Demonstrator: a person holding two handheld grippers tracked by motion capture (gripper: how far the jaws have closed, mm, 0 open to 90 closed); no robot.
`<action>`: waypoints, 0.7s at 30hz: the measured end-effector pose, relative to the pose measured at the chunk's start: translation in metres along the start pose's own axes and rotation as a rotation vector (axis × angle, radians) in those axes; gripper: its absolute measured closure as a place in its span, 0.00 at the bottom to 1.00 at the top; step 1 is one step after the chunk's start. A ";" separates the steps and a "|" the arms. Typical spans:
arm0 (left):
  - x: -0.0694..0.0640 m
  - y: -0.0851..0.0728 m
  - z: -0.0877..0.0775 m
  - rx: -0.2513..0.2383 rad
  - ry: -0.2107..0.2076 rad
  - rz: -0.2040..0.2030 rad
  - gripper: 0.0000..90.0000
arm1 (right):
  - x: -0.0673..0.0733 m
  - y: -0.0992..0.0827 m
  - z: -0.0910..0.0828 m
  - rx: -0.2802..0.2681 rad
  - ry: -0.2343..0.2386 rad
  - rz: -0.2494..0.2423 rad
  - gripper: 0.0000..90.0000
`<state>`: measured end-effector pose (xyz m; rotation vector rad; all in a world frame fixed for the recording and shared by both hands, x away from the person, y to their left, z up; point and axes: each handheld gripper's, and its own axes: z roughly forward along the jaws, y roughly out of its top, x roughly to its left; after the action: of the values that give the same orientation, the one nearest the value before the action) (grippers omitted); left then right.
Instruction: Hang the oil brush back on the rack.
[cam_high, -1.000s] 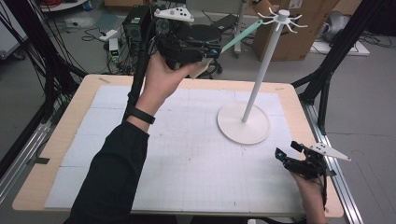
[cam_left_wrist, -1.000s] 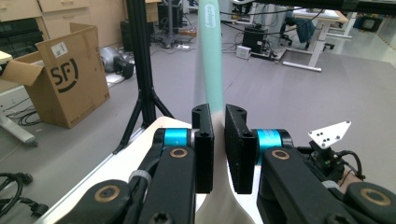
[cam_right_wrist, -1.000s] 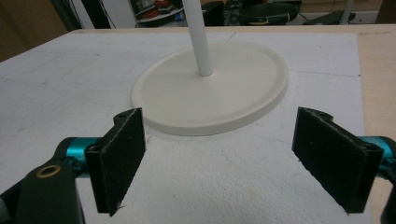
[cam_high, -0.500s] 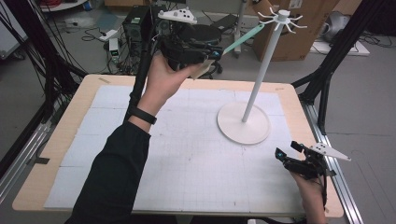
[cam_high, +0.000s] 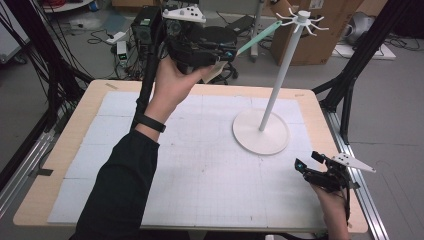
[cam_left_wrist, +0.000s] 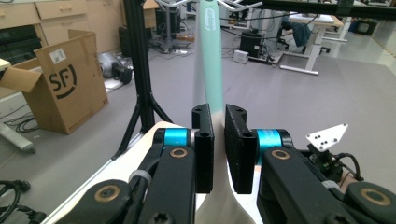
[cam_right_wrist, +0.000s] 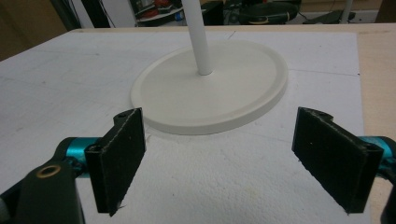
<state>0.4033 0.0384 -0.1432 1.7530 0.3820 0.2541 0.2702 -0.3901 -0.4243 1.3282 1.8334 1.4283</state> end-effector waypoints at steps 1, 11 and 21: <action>0.001 0.000 0.000 0.001 0.003 -0.001 0.92 | 0.000 0.000 0.000 0.000 -0.001 -0.002 0.19; 0.005 -0.001 0.004 0.005 -0.001 -0.013 0.92 | 0.000 0.000 0.000 0.000 -0.001 -0.003 0.19; 0.003 0.001 0.009 0.019 -0.005 -0.006 0.92 | -0.001 0.000 -0.001 0.000 0.000 -0.002 0.19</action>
<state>0.4094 0.0312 -0.1445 1.7702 0.3875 0.2426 0.2699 -0.3908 -0.4242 1.3258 1.8340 1.4280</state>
